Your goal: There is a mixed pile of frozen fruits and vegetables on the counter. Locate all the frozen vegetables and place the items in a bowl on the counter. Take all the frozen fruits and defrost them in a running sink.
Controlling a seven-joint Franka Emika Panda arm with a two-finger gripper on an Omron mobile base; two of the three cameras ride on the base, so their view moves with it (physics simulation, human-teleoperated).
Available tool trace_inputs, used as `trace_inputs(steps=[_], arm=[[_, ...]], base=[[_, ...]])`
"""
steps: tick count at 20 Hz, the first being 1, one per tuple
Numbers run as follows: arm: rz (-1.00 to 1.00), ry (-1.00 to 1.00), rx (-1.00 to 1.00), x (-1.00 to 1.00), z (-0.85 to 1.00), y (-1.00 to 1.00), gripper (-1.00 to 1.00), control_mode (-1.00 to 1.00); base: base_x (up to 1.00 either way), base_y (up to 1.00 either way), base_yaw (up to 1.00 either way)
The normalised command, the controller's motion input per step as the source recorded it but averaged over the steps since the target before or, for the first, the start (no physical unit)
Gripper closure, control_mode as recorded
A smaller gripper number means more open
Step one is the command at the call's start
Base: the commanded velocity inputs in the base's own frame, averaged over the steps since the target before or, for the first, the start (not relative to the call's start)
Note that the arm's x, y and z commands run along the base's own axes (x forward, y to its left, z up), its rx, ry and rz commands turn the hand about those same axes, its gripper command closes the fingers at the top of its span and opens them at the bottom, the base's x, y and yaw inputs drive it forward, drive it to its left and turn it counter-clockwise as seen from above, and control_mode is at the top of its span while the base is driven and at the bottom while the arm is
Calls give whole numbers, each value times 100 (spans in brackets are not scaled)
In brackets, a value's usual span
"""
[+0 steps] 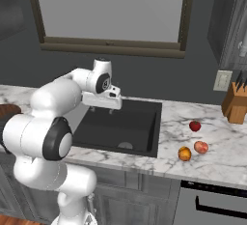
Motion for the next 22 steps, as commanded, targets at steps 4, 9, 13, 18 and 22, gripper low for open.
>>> trace_inputs(steps=[4, 9, 13, 18, 22], arm=[[-7, 6, -8, 9, 0, -45, -100, -100], [-9, 2, -3, 6, -15, -44, -100, -100], [-5, 3, -3, 24, -17, -45, -100, -100], [-4, 5, -6, 27, -8, -43, -100, -100], [-6, 6, -6, 20, 0, -42, -100, -100]], base=[[0, 0, 0], [0, 0, 0], [0, 0, 0], [0, 0, 0], [0, 0, 0]])
